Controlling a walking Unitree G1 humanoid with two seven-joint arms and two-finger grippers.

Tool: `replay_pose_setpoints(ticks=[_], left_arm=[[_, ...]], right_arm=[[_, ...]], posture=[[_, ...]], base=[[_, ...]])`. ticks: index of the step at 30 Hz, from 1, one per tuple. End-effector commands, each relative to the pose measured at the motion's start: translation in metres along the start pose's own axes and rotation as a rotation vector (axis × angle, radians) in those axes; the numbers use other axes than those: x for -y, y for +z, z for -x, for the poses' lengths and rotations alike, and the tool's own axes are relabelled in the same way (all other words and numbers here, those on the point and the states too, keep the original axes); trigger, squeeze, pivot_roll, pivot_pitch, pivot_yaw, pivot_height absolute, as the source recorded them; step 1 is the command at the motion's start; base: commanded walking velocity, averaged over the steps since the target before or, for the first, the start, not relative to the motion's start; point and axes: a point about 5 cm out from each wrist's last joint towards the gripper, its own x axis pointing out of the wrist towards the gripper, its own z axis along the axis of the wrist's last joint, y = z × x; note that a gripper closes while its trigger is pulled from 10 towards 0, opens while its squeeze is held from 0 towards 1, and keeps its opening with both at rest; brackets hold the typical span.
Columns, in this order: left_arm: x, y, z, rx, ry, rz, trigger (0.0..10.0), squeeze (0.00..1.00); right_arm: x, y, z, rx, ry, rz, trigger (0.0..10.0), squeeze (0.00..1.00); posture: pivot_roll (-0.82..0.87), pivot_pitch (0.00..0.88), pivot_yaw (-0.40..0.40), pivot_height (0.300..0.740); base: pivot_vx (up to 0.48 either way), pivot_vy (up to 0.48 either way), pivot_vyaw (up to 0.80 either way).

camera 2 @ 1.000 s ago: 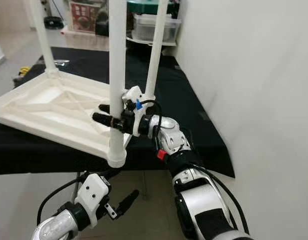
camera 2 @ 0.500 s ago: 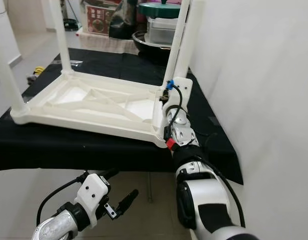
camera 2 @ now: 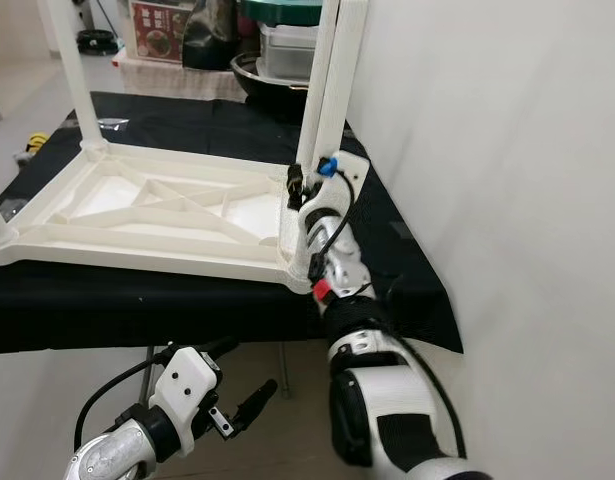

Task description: Building children table

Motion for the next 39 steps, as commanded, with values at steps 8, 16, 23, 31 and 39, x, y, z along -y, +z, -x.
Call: replay_pose_setpoints(ticks=[8, 16, 23, 31, 39], left_arm=[[0.002, -0.003, -0.001, -0.014, -0.006, 0.005, 10.0, 0.00], [0.003, -0.003, -0.001, -0.013, -0.002, 0.004, 10.0, 0.00], [0.003, -0.004, -0.001, -0.014, 0.002, 0.005, 10.0, 0.00], [0.002, -0.004, -0.001, -0.015, -0.002, 0.007, 10.0, 0.00], [0.003, -0.004, -0.002, -0.017, -0.003, 0.006, 10.0, 0.00]], right_arm=[[-0.032, -0.031, 0.048, -0.380, 0.932, 0.131, 10.0, 0.00], [-0.050, -0.044, 0.037, -0.377, 0.931, 0.170, 0.0, 0.00], [-0.025, -0.032, -0.002, -0.263, 0.267, 0.192, 0.0, 0.00], [0.043, -0.025, 0.015, -0.240, -0.512, 0.147, 0.0, 0.00], [0.021, -0.045, 0.017, -0.164, -0.660, 0.021, 10.0, 0.00]], posture=[[0.14, 0.000, -0.142, 0.740], [0.14, 0.000, -0.145, 0.740], [0.14, 0.000, -0.146, 0.740], [0.13, 0.000, -0.143, 0.740], [0.14, 0.000, -0.143, 0.740]], base=[[0.000, 0.000, 0.00], [0.000, 0.000, 0.00], [0.000, 0.000, 0.00], [0.000, 0.000, 0.00], [0.000, 0.000, 0.00]])
